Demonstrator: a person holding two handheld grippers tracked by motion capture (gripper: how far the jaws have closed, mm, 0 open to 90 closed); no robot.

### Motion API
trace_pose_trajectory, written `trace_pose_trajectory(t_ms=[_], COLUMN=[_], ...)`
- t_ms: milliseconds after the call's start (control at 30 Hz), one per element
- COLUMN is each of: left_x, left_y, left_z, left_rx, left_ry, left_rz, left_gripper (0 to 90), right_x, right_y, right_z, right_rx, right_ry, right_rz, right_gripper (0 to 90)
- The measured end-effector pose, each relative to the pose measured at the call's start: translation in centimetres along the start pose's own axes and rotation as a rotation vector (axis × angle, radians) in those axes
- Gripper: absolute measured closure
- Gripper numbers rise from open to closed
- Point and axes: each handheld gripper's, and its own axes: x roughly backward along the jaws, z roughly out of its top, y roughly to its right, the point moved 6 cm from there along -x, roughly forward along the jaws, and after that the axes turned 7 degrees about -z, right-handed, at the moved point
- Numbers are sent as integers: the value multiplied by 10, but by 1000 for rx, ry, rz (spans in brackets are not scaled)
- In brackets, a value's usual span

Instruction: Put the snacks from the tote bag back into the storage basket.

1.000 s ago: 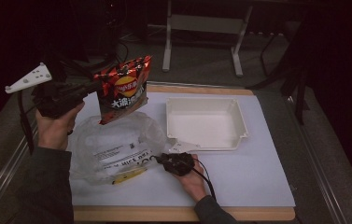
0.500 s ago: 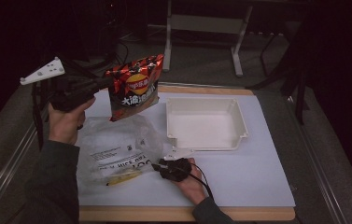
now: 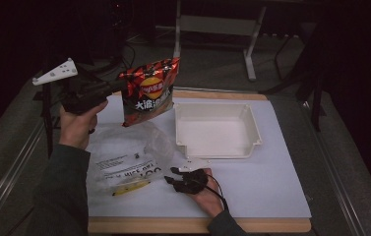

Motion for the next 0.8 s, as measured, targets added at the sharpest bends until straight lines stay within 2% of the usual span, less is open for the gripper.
trace_pose_trajectory(t_ms=[133,333,500,567,633,800], left_x=[-3,-7,-9,-10,-11,-12], left_y=[0,1,1,1,1,1], left_z=[0,0,0,0,0,0], left_rx=[3,2,5,6,6,7], left_ry=[2,-2,1,3,2,1], left_rz=[-7,-14,-22,-23,-27,-35], left_gripper=[890,890,890,890,890,890], right_x=[3,6,6,5,6,5], right_y=[3,17,37,43,48,53], right_z=[-2,-4,-5,-5,-5,-5], right_rx=[1,-12,4,-18,-44,-42], right_ry=[5,3,-9,-11,-12,-26], right_rz=[-10,-76,-194,-224,-232,-256], right_gripper=[586,755,884,898,898,899])
